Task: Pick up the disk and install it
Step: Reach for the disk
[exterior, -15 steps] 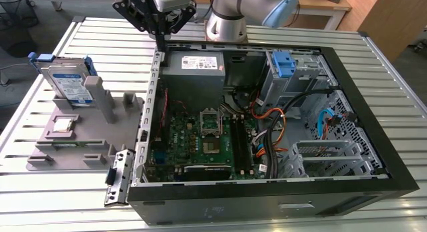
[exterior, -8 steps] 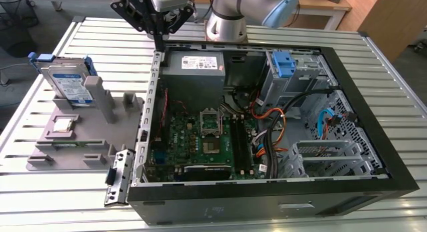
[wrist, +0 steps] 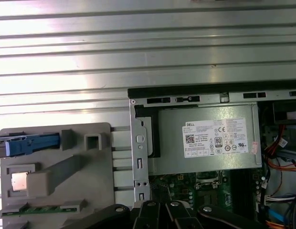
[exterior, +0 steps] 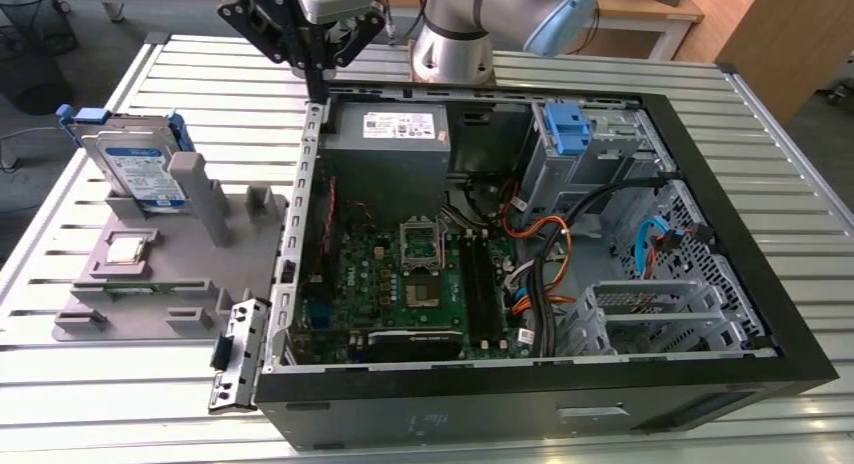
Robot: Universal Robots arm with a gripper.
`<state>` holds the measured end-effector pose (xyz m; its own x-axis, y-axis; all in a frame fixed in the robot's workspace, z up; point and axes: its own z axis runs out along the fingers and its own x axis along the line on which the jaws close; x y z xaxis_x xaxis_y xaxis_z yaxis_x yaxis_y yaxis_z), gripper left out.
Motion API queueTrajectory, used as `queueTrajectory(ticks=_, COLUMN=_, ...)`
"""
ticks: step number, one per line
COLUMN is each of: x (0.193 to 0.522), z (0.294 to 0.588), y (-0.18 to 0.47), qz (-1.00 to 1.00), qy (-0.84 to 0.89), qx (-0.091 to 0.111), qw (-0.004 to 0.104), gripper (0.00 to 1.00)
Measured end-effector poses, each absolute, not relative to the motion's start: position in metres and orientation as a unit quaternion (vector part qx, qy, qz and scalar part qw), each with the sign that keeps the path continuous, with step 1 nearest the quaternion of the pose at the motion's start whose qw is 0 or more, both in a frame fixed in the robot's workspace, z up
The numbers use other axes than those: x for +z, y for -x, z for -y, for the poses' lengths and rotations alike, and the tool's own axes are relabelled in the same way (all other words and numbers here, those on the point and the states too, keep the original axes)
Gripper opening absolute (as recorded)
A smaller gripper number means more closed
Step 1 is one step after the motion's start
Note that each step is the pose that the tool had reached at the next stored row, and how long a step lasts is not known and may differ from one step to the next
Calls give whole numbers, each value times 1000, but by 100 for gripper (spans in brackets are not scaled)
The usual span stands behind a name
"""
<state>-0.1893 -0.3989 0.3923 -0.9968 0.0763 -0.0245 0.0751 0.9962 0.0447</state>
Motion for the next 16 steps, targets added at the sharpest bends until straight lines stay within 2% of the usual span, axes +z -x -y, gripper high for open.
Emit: queueTrajectory(ticks=16, x=392, z=399, y=201, qz=-999, qy=-38, qx=22, qw=13, gripper=10)
